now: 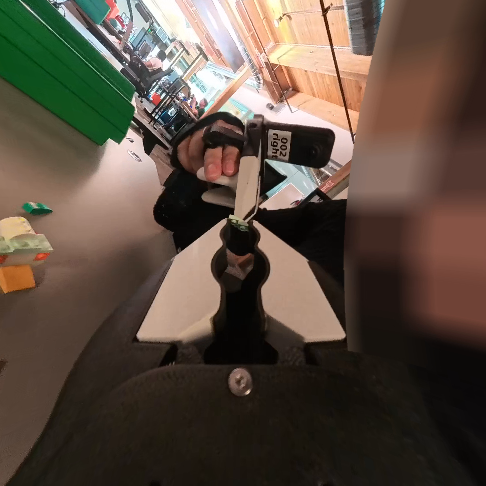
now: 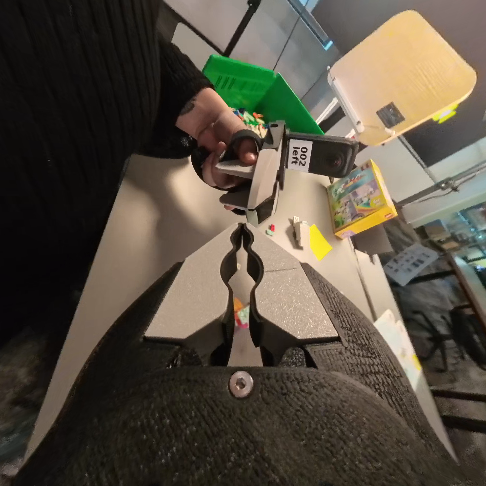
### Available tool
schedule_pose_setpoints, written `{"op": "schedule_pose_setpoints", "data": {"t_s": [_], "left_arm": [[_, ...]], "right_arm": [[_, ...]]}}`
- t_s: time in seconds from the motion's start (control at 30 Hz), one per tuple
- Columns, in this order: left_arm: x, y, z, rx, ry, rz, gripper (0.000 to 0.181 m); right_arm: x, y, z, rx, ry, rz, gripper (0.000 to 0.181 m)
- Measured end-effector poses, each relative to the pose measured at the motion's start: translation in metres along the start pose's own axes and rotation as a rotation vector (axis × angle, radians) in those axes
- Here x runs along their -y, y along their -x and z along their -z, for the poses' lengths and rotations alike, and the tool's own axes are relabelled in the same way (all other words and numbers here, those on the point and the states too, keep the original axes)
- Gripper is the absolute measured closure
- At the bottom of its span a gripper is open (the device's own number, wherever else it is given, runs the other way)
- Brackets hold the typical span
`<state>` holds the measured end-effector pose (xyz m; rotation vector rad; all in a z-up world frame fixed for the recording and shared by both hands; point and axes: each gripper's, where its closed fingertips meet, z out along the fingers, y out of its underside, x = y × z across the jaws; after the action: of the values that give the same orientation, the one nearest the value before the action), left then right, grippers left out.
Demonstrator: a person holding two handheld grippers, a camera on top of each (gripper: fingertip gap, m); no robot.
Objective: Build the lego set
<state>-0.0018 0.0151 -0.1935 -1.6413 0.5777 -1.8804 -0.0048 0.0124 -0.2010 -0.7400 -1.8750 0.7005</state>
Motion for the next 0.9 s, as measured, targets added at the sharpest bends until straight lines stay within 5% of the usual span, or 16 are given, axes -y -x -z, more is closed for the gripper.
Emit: {"op": "schedule_pose_setpoints", "data": {"t_s": [0.03, 0.23, 0.37, 0.5, 0.9], "left_arm": [[0.000, 0.004, -0.002, 0.002, 0.005, 0.002, 0.169], [0.008, 0.026, -0.004, 0.054, -0.028, -0.078, 0.169], [0.023, 0.033, 0.000, 0.262, -0.104, -0.515, 0.169], [0.033, 0.037, 0.006, 0.519, -0.110, -0.921, 0.169], [0.031, 0.055, 0.010, 0.777, -0.006, -1.248, 0.177]], "right_arm": [[-0.003, 0.000, 0.001, -0.007, -0.006, -0.029, 0.181], [-0.023, -0.017, 0.010, -0.130, 0.003, -0.243, 0.178], [-0.032, -0.033, 0.011, -0.153, -0.079, -0.756, 0.172], [-0.026, -0.040, 0.008, -0.023, -0.321, -1.293, 0.170], [-0.045, -0.042, -0.008, -0.018, -0.425, -1.548, 0.174]]}}
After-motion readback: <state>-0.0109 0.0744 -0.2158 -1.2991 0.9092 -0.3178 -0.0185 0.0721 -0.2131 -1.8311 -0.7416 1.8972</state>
